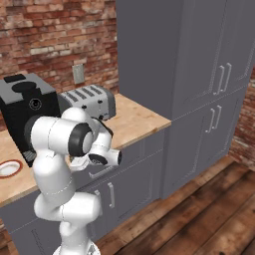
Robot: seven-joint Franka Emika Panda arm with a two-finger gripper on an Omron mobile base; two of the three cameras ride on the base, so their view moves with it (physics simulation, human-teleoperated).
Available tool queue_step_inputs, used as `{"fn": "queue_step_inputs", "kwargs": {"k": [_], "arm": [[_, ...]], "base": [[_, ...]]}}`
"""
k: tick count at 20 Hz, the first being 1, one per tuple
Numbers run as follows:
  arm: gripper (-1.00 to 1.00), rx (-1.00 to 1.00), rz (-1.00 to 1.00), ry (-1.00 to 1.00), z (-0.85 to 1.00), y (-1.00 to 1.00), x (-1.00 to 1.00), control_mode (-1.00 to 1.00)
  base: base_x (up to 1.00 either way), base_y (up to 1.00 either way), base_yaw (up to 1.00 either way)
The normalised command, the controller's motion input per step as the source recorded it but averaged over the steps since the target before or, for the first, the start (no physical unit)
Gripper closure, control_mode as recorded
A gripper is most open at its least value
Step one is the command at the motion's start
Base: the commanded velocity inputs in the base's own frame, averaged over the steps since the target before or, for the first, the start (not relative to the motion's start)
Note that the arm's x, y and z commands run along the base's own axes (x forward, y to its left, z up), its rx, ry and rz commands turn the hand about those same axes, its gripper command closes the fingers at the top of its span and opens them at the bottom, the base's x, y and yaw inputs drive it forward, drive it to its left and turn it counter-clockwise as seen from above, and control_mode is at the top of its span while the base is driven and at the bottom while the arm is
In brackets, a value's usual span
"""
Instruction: Take a sugar cube from the saucer and place it inside the coffee. Then, grab milk from the fridge and place it next to the coffee on the counter to sweeten the coffee.
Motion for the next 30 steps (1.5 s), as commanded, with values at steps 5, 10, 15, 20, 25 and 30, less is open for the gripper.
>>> {"fn": "queue_step_inputs", "kwargs": {"k": [5, 10, 15, 20, 25, 30], "arm": [[1.00, 0.00, 0.00, 0.01, -0.14, 0.23, 0.24, -1.00], [1.00, 0.00, 0.00, 0.00, -0.01, 0.00, 0.39, -1.00], [1.00, -0.01, 0.00, 0.03, -0.30, 0.07, 0.41, -1.00], [1.00, -0.01, 0.00, 0.00, -0.45, 0.05, 0.06, -1.00], [1.00, -0.02, 0.02, 0.00, -0.49, 0.02, 0.01, -1.00], [1.00, 0.00, 0.03, 0.00, -0.28, 0.00, -0.01, -1.00]], "base": [[0.00, 0.00, 0.00], [0.00, 0.00, 0.00], [0.00, 0.00, 0.00], [0.00, 0.00, 0.00], [0.00, 0.00, 0.00], [0.00, 0.00, 0.00]]}}
